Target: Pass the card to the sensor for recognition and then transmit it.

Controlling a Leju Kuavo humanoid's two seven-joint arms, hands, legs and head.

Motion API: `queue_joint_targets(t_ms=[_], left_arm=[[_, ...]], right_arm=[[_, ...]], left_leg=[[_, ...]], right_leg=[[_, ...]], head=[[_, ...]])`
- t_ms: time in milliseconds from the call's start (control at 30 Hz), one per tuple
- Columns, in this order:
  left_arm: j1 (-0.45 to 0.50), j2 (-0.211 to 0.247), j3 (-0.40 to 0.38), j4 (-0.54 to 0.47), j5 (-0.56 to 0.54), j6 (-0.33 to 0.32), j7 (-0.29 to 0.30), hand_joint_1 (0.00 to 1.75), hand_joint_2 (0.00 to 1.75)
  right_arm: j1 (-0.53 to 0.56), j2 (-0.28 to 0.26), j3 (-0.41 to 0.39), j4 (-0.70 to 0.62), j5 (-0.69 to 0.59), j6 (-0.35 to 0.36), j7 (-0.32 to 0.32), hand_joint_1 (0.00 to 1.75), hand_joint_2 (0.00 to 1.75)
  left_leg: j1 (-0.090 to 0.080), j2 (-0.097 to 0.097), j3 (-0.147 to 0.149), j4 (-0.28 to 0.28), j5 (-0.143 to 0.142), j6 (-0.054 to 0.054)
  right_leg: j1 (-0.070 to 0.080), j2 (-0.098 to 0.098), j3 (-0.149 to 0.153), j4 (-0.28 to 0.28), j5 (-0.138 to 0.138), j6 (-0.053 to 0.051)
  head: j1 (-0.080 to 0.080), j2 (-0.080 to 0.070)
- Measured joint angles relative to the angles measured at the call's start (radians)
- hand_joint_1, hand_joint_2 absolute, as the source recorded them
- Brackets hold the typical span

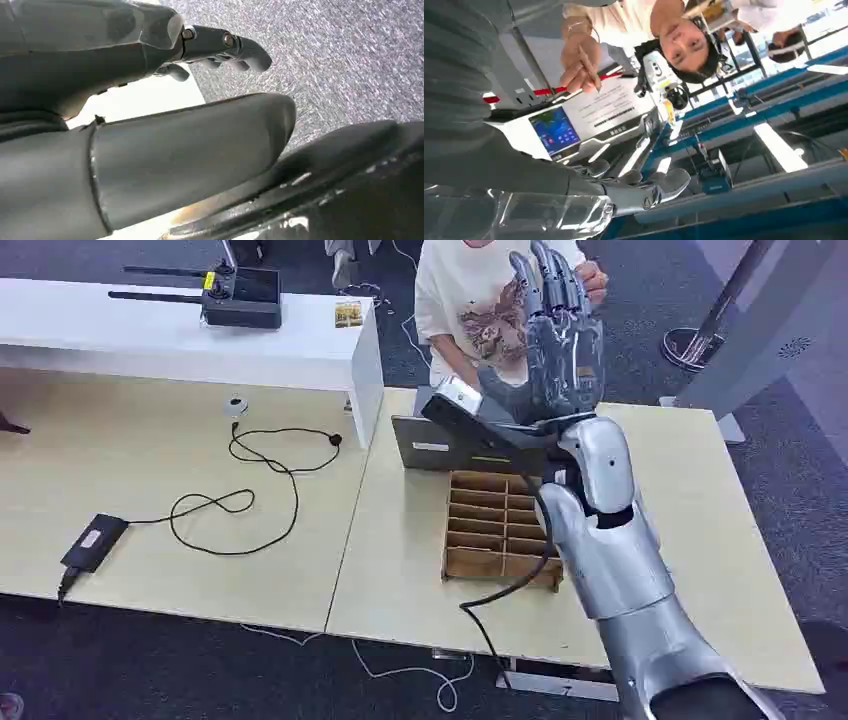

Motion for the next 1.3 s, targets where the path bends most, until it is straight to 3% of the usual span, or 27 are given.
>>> queue_joint_targets(t_ms=[367,767,800,833,1300], left_arm=[[0.0,0.002,0.0,0.002,0.009,0.006,0.003,0.0,0.0],[0.0,-0.005,0.0,0.007,0.012,0.015,0.012,0.0,0.0],[0.0,-0.005,0.0,0.008,0.013,0.016,0.012,0.0,0.0],[0.0,-0.005,0.0,0.008,0.014,0.018,0.012,0.0,0.0],[0.004,-0.004,0.0,0.01,0.014,0.018,-0.003,0.0,0.0]], right_arm=[[-0.206,0.023,0.006,0.31,0.014,0.063,0.089,0.0,1.75],[-0.262,0.024,-0.013,0.425,-0.016,0.074,0.1,0.0,1.75],[-0.264,0.024,-0.018,0.431,-0.019,0.077,0.1,1.47,1.75],[-0.266,0.022,-0.022,0.436,-0.021,0.079,0.099,1.75,1.75],[-0.274,-0.025,-0.051,0.481,-0.032,0.073,0.074,1.75,1.75]], left_leg=[[0.0,0.0,0.0,0.0,0.0,0.0],[0.0,0.0,0.0,0.0,0.0,0.0],[0.0,0.0,0.001,0.0,0.0,0.0],[0.0,0.0,0.001,0.0,0.0,0.0],[0.0,0.0,0.001,0.001,0.0,0.0]], right_leg=[[0.0,0.0,0.0,0.0,0.0,0.0],[0.0,0.0,0.0,0.0,0.0,0.0],[0.0,0.0,0.0,-0.001,0.0,0.0],[0.0,0.0,0.0,-0.001,0.0,0.0],[0.0,0.0,0.0,-0.001,0.0,0.0]], head=[[0.0,0.0],[0.0,0.0],[0.0,0.0],[0.0,0.0],[0.0,0.0]])
